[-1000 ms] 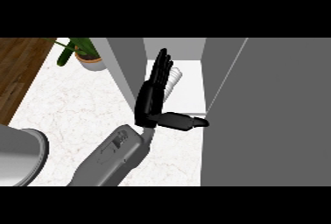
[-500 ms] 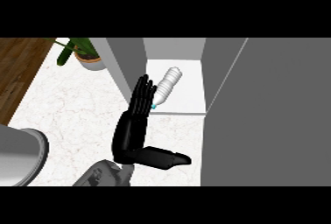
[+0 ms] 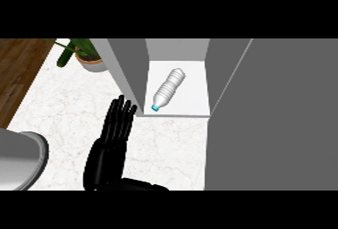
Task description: Pick up the bottled water, place it into the cabinet and close the cabinet
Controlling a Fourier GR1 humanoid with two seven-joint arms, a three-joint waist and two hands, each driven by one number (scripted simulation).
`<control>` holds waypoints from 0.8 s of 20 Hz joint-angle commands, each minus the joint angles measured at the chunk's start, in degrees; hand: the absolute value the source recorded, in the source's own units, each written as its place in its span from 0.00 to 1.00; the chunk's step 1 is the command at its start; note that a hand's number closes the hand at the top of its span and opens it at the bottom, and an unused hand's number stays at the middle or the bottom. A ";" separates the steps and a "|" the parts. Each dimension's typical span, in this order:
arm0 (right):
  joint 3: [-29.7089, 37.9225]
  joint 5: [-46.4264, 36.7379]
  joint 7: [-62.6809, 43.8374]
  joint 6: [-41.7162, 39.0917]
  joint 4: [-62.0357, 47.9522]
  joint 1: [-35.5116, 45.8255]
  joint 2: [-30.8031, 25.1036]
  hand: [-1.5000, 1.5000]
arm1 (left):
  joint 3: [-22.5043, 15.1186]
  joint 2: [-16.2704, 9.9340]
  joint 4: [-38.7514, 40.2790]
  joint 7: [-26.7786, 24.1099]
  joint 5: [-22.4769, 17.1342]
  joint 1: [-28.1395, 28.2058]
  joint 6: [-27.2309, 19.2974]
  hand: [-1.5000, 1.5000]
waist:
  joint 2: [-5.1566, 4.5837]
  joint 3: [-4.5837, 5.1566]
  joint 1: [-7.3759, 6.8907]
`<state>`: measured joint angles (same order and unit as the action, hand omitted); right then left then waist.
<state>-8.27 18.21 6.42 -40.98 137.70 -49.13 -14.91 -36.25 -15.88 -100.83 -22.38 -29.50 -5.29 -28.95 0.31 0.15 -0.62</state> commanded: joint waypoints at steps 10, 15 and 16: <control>-21.43 -16.84 -13.53 6.94 13.55 5.25 3.07 1.00 | 4.65 -7.65 -9.21 -3.57 -2.18 11.84 3.87 0.00 | 0.16 0.21 0.11; -31.49 -25.44 -16.09 9.55 11.66 11.59 7.17 1.00 | 8.10 -10.01 -11.20 -3.80 -5.06 15.29 5.86 0.00 | 0.30 0.31 -0.43; -33.68 -26.51 -17.33 9.67 13.01 11.12 6.92 1.00 | 6.35 -10.48 -12.36 -4.72 -3.86 17.69 5.99 0.00 | 0.54 0.30 -0.50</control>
<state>-30.51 0.71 -5.47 -32.27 141.89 -40.34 -9.83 -30.06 -24.87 -111.19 -26.00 -33.25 8.71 -23.91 0.67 0.42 -0.77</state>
